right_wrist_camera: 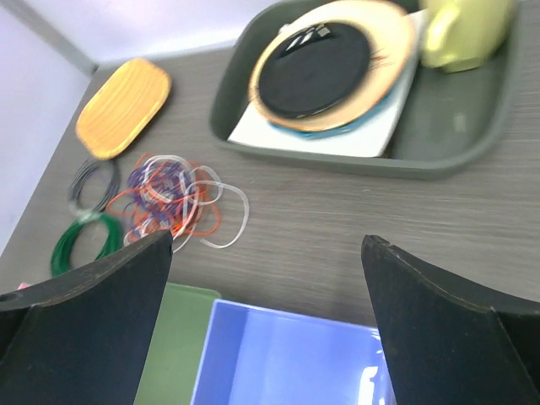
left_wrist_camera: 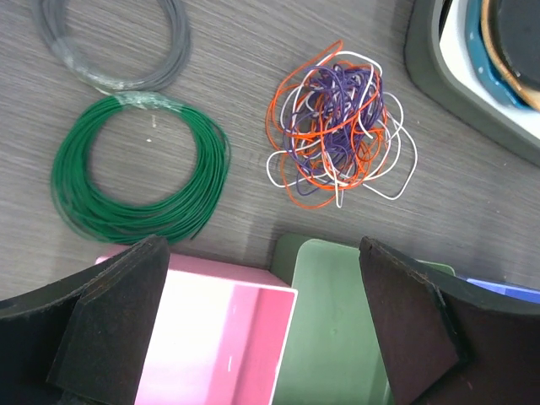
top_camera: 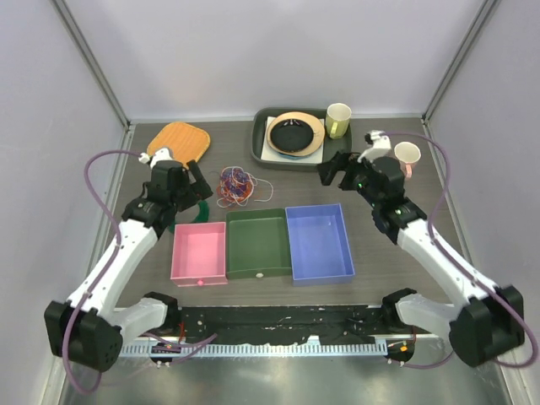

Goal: Untangle the cables

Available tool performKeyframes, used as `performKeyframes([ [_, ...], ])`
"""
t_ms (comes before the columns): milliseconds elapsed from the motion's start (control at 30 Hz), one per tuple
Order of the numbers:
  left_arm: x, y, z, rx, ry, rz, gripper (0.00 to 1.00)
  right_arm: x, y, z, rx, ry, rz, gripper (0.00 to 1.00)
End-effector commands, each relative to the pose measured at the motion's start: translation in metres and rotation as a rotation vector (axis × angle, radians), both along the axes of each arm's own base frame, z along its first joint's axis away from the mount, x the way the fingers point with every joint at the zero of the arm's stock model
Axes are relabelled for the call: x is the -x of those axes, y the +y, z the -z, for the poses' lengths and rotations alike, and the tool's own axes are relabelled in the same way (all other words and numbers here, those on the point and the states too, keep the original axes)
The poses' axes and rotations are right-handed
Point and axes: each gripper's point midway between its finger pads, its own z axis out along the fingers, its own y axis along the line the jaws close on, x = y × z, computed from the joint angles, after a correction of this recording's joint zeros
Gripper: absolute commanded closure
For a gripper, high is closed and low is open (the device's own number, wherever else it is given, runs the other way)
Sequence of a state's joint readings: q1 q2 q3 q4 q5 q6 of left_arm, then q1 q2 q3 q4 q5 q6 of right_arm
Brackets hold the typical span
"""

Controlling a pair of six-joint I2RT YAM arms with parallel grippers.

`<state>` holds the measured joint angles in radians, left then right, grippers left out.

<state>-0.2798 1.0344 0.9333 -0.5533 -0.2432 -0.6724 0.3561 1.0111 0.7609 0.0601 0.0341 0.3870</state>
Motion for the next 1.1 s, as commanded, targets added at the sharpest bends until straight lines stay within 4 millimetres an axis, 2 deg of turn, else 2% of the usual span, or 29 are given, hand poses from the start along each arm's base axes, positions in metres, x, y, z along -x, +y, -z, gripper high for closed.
performKeyframes([
  [0,-0.038,-0.022,-0.012,0.038,-0.047,0.065,0.00,-0.023,0.065,-0.018,-0.063,-0.018,-0.280,0.00],
  [33,-0.048,-0.024,0.005,0.021,-0.004,0.068,0.00,-0.031,0.076,-0.032,-0.075,-0.035,-0.307,0.01],
  [67,-0.056,-0.025,0.003,0.016,-0.002,0.065,0.00,-0.045,0.088,-0.006,-0.060,0.034,-0.322,0.01],
  [100,-0.061,-0.026,0.011,0.014,0.030,0.070,0.02,-0.053,0.095,-0.003,-0.055,0.048,-0.323,0.03],
  [133,-0.067,-0.029,0.015,0.015,0.042,0.083,0.04,-0.062,0.109,-0.009,-0.037,0.042,-0.351,0.04],
  [167,-0.076,-0.032,0.028,0.005,0.076,0.091,0.05,-0.073,0.120,0.017,-0.012,0.103,-0.363,0.05],
  [200,-0.084,-0.035,0.029,0.011,0.070,0.100,0.06,-0.079,0.128,0.027,0.007,0.127,-0.374,0.07],
  [233,-0.090,-0.037,0.033,0.013,0.071,0.109,0.08,-0.081,0.146,0.018,0.020,0.120,-0.408,0.08],
  [267,-0.097,-0.039,0.044,0.008,0.091,0.118,0.09,-0.084,0.155,0.023,0.045,0.122,-0.426,0.09],
  [300,-0.103,-0.042,0.045,0.026,0.089,0.137,0.11,-0.091,0.166,0.048,0.064,0.167,-0.431,0.09],
  [333,-0.106,-0.044,0.050,0.027,0.101,0.147,0.15,-0.096,0.179,0.042,0.060,0.149,-0.448,0.10],
  [367,-0.109,-0.043,0.061,0.021,0.121,0.152,0.15,-0.098,0.187,0.051,0.066,0.163,-0.460,0.11],
  [400,-0.113,-0.043,0.064,0.028,0.113,0.161,0.15,-0.106,0.196,0.062,0.070,0.179,-0.473,0.12],
  [433,-0.114,-0.044,0.068,0.032,0.116,0.179,0.17,-0.105,0.204,0.072,0.082,0.207,-0.488,0.14],
  [500,-0.118,-0.039,0.079,0.040,0.114,0.198,0.18,-0.112,0.215,0.075,0.093,0.221,-0.502,0.17],
  [533,-0.116,-0.048,0.081,0.094,0.115,0.252,0.19,-0.112,0.220,0.098,0.113,0.270,-0.517,0.20],
  [600,-0.121,-0.048,0.086,0.162,0.105,0.257,0.23,-0.113,0.232,0.102,0.122,0.272,-0.538,0.24],
  [633,-0.120,-0.054,0.088,0.199,0.111,0.289,0.26,-0.113,0.234,0.115,0.134,0.296,-0.543,0.26],
  [667,-0.120,-0.056,0.089,0.216,0.108,0.298,0.28,-0.113,0.236,0.120,0.144,0.302,-0.547,0.30],
  [733,-0.122,-0.060,0.093,0.231,0.108,0.318,0.31,-0.114,0.241,0.123,0.157,0.302,-0.554,0.32],
  [767,-0.121,-0.063,0.093,0.243,0.110,0.334,0.33,-0.115,0.243,0.132,0.165,0.314,-0.557,0.33],
  [800,-0.122,-0.064,0.093,0.247,0.107,0.339,0.36,-0.117,0.245,0.130,0.165,0.308,-0.557,0.34],
  [867,-0.125,-0.062,0.096,0.246,0.115,0.324,0.42,-0.116,0.247,0.144,0.187,0.337,-0.559,0.37],
  [1067,-0.128,-0.068,0.098,0.274,0.132,0.335,0.65,-0.112,0.262,0.157,0.260,0.347,-0.582,0.43],
])
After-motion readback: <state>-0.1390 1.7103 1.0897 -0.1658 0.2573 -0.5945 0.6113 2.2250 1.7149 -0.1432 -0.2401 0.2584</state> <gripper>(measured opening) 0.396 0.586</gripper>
